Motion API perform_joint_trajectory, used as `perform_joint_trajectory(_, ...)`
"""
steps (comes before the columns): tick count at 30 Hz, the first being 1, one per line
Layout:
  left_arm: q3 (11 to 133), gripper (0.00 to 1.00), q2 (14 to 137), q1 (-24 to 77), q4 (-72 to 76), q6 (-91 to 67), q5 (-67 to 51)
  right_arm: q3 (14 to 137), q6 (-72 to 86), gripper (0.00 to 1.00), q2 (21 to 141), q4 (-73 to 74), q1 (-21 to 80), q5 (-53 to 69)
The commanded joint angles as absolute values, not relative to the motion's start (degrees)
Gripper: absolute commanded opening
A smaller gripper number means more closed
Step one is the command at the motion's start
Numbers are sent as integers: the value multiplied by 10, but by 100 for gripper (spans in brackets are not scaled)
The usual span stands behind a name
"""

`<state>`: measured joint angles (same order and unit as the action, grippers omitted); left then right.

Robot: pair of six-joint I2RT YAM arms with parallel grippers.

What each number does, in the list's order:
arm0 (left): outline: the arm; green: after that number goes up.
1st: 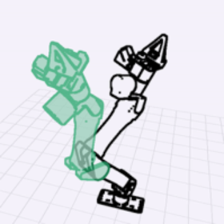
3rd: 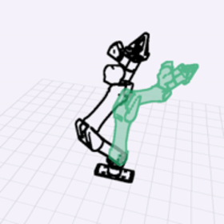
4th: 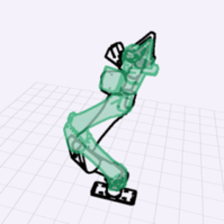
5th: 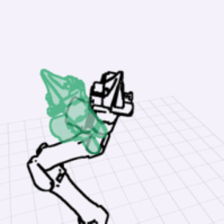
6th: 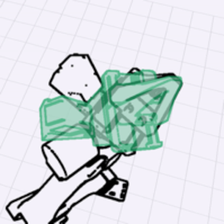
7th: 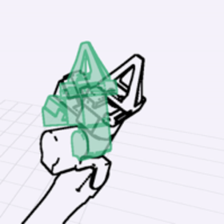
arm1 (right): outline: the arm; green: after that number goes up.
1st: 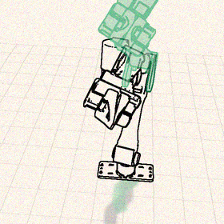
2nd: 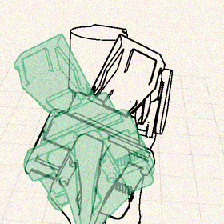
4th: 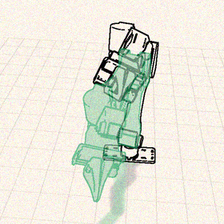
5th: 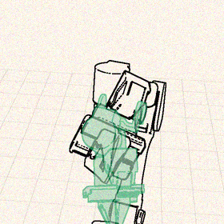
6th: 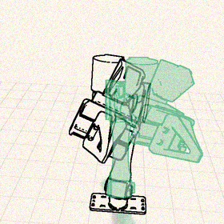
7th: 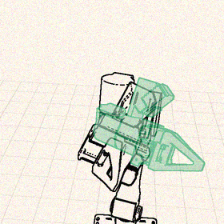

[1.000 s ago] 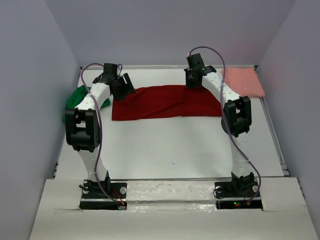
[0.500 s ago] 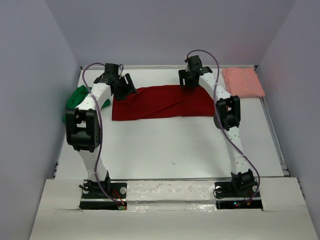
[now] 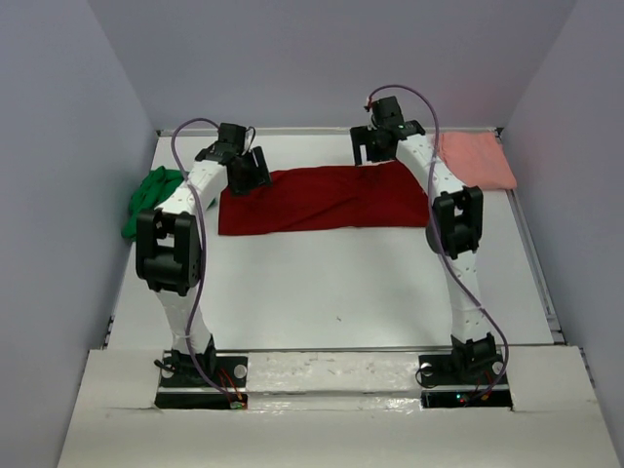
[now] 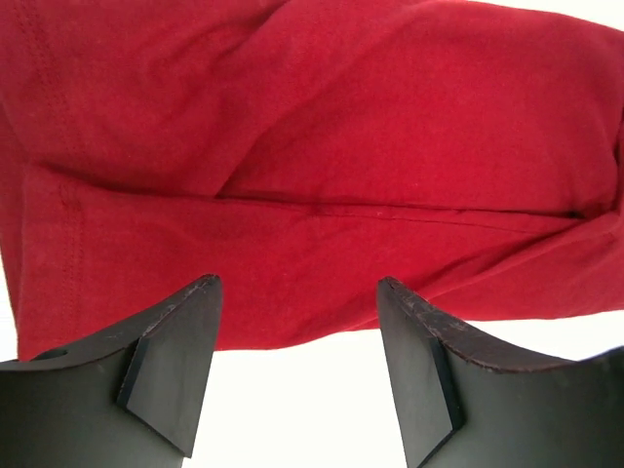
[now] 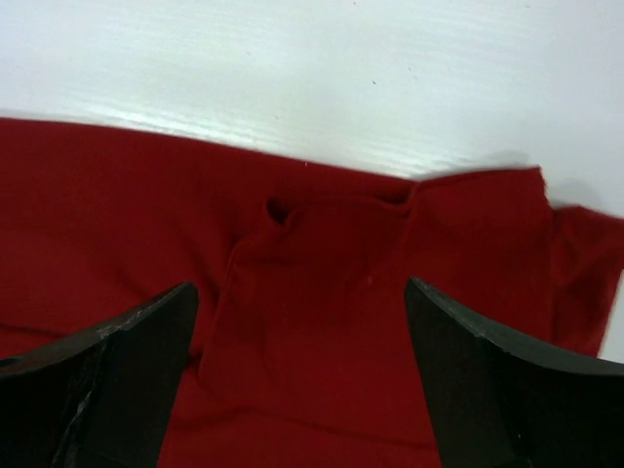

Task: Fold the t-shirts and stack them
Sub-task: Fold the tshirt

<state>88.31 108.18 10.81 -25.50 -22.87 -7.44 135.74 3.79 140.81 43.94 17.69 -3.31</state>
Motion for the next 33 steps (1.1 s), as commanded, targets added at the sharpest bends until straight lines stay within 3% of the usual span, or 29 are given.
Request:
perform_joint_trajectory(1,922,71,1071,107,-281,-201,-53,1307,56,92,1289,440,178,-61)
perform_joint_trajectory(3,926,65,1071,106,-285,-195,-55,1255,64,89,1263,437,178,-70)
perform_joint_trajectory(5,929,47,1074,107,-293,-190,-55,1217,72,77,1228,435,178,-76)
perform_joint_trajectory(6,932,9,1078,106,-296,-189,-53,1177,78,24,1217,434,178,-80)
perform_joint_trajectory(7,937,0,1085,107,-305,-189,-42,1159,92,0,1197,433,178,-76)
perform_joint_trajectory(13,992,0,1158,107,-335,-187,-50,1027,126,0,1150,403,178,-81)
perform_joint_trajectory(33,1225,0,1335,87,-408,-167,-97,1008,175,0,1208,449,178,-122)
